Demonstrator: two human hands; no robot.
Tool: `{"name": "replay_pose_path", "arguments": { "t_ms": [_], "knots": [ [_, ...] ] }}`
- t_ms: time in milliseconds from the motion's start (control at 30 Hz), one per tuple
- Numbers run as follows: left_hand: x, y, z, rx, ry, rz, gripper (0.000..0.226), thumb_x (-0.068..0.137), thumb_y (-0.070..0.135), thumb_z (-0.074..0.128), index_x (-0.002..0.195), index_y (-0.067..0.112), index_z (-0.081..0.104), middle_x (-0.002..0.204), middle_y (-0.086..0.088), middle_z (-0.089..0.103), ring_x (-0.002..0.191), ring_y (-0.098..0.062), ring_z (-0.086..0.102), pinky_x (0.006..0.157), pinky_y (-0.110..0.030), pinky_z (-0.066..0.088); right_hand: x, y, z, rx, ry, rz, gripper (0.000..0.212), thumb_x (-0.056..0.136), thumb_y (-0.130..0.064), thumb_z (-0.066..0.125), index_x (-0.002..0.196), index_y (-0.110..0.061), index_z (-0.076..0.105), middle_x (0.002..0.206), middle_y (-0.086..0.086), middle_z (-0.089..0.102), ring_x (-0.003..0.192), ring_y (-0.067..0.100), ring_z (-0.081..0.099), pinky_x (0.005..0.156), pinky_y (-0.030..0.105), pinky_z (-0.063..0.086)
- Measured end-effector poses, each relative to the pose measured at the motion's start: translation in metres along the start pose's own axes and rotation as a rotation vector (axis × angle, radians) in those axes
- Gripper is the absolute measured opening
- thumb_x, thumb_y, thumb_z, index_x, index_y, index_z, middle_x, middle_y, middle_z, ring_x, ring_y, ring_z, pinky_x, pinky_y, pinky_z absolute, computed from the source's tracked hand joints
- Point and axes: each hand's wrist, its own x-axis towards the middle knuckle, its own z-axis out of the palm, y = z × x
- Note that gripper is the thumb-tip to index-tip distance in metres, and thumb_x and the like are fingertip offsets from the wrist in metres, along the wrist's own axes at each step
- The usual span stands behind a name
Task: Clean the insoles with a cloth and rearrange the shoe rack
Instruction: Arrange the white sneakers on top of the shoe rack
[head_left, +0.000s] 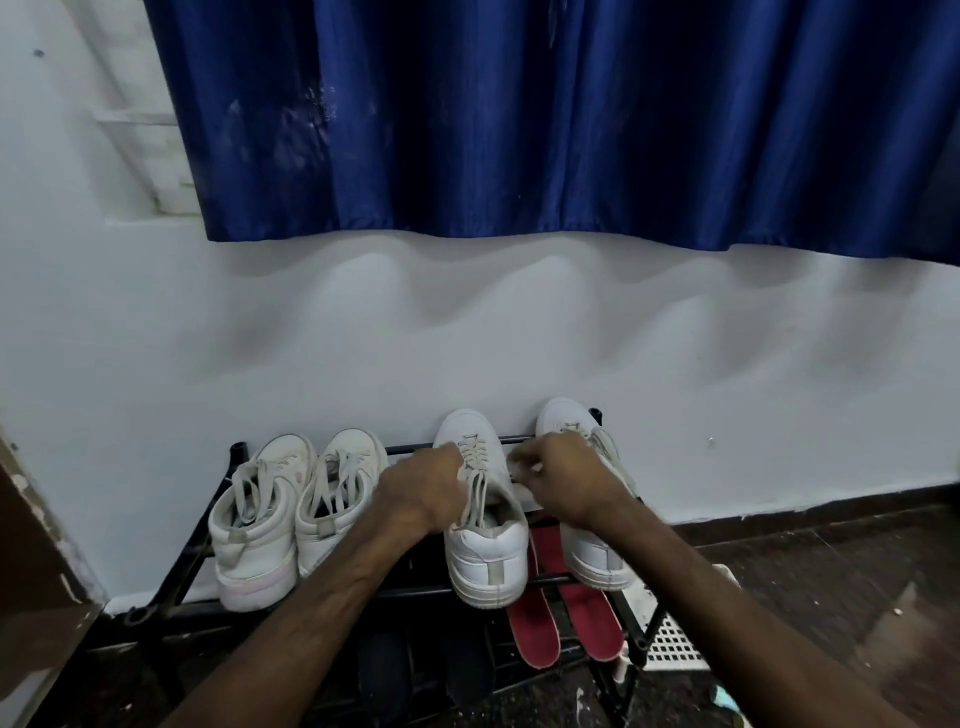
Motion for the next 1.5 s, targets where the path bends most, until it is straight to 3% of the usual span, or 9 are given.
{"name": "replay_pose_path", "arguments": {
  "t_ms": [100,233,567,667,767,867,1067,1267,1500],
  "knots": [
    [0.008,0.024,-0.007,-0.179,0.193,0.053,0.032,0.096,0.018,0.048,0.127,0.023,0.054,0.125,-0.001,0.062,0.114,-0.024,0.058,0.093,-0.035,0.045,-0.003,0.034,-0.031,0.043,0.196,0.099,0.023,0.089,-0.014,0.06,0.108,-0.018,0.074,0.106,0.001,0.074,0.097,0.019,0.068,0.092,0.03,0.05],
    [0.015,0.062,0.009,-0.276,0.17,0.185,0.036,0.098,0.014,0.045,0.13,0.026,0.056,0.124,0.004,0.061,0.113,-0.02,0.058,0.094,-0.037,0.046,-0.014,0.091,-0.047,0.118,0.319,0.281,0.022,0.09,-0.013,0.061,0.108,-0.017,0.073,0.107,0.002,0.074,0.093,0.019,0.07,0.09,0.034,0.053],
    [0.054,0.081,0.04,-0.622,0.019,0.146,0.019,0.1,0.022,0.049,0.11,0.024,0.065,0.096,0.008,0.069,0.083,-0.011,0.062,0.087,-0.038,0.054,-0.006,0.092,-0.032,0.137,0.183,0.202,0.021,0.088,-0.016,0.058,0.101,-0.016,0.075,0.096,0.003,0.074,0.088,0.018,0.067,0.079,0.021,0.05],
    [0.061,0.085,0.036,-0.77,-0.029,0.09,0.038,0.102,0.047,0.041,0.105,0.02,0.067,0.09,0.001,0.071,0.073,-0.015,0.062,0.062,-0.035,0.055,-0.011,0.081,-0.045,0.278,0.085,0.069,0.023,0.088,-0.007,0.058,0.096,-0.018,0.077,0.095,-0.005,0.074,0.085,0.002,0.062,0.075,0.003,0.041],
    [0.069,0.086,0.039,-0.739,-0.094,0.065,0.051,0.094,0.065,0.041,0.095,0.02,0.066,0.086,0.002,0.073,0.067,-0.013,0.063,0.044,-0.022,0.04,-0.012,0.088,-0.053,0.344,0.081,0.038,0.03,0.085,0.002,0.055,0.091,-0.017,0.078,0.088,-0.006,0.075,0.076,-0.005,0.062,0.077,0.009,0.045],
    [0.073,0.086,0.048,-0.612,-0.053,0.13,0.044,0.087,0.064,0.057,0.086,0.021,0.064,0.075,0.005,0.07,0.06,-0.011,0.064,0.051,-0.029,0.051,-0.01,0.114,-0.052,0.32,0.325,0.154,0.029,0.09,0.001,0.052,0.099,-0.014,0.075,0.092,-0.003,0.074,0.077,0.0,0.062,0.077,0.014,0.046],
    [0.078,0.093,0.046,-0.415,0.024,0.188,0.012,0.091,0.041,0.062,0.091,0.029,0.062,0.084,0.008,0.069,0.075,-0.019,0.067,0.077,-0.041,0.056,-0.003,0.132,-0.027,0.228,0.024,0.168,0.034,0.098,-0.018,0.052,0.131,-0.016,0.06,0.12,0.002,0.065,0.104,0.015,0.061,0.097,0.025,0.045],
    [0.075,0.095,0.044,-0.265,-0.018,0.15,0.025,0.098,0.027,0.043,0.091,0.016,0.064,0.089,-0.001,0.067,0.084,-0.025,0.062,0.075,-0.037,0.048,0.014,0.13,-0.028,0.228,0.132,0.155,0.011,0.088,-0.026,0.069,0.089,-0.015,0.074,0.078,-0.003,0.067,0.068,0.008,0.056,0.061,0.018,0.04],
    [0.075,0.094,0.047,-0.389,-0.03,0.155,0.044,0.101,0.028,0.037,0.059,0.015,0.034,0.058,-0.001,0.04,0.055,-0.018,0.036,0.058,-0.032,0.031,0.011,0.121,-0.037,0.251,0.177,0.164,0.023,0.097,-0.022,0.054,0.081,-0.015,0.068,0.057,-0.01,0.055,0.052,0.005,0.051,0.056,0.024,0.041]
  ]
}}
